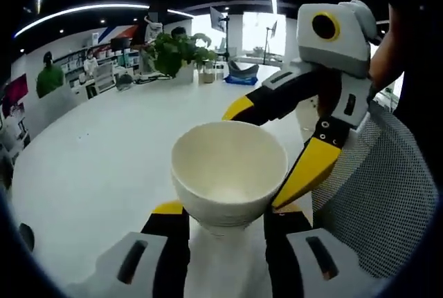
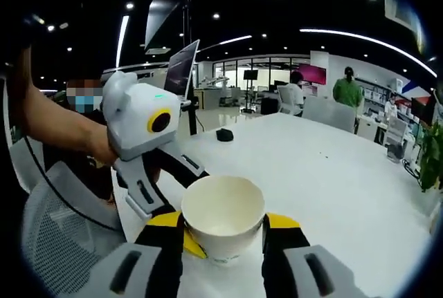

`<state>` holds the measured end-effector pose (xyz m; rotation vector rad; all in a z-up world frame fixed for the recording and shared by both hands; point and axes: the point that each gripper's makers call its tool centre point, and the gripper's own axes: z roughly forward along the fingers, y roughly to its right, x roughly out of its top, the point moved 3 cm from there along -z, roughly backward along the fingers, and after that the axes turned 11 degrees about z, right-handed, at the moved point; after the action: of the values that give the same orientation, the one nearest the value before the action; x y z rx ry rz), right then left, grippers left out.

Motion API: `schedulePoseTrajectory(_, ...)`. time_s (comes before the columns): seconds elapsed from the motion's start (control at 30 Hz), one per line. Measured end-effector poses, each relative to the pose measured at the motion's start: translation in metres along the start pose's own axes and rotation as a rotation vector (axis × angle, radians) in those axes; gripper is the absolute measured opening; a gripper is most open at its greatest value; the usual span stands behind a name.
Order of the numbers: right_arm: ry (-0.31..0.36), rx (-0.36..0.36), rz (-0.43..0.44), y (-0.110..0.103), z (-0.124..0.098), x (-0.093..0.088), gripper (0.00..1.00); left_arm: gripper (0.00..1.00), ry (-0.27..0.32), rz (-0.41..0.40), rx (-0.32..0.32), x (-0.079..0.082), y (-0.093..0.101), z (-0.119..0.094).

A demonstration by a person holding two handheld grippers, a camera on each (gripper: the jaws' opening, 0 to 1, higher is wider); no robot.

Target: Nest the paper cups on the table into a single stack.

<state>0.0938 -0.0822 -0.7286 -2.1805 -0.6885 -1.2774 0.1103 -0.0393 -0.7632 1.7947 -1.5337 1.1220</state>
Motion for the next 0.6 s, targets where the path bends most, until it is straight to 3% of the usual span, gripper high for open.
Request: schedulePoseTrajectory(0.6,0.009,0.009,-0.022,0.036,0.031,0.024,0.44,0.4,-0.013,-0.015,0.043,0.0,-0.052,0.014)
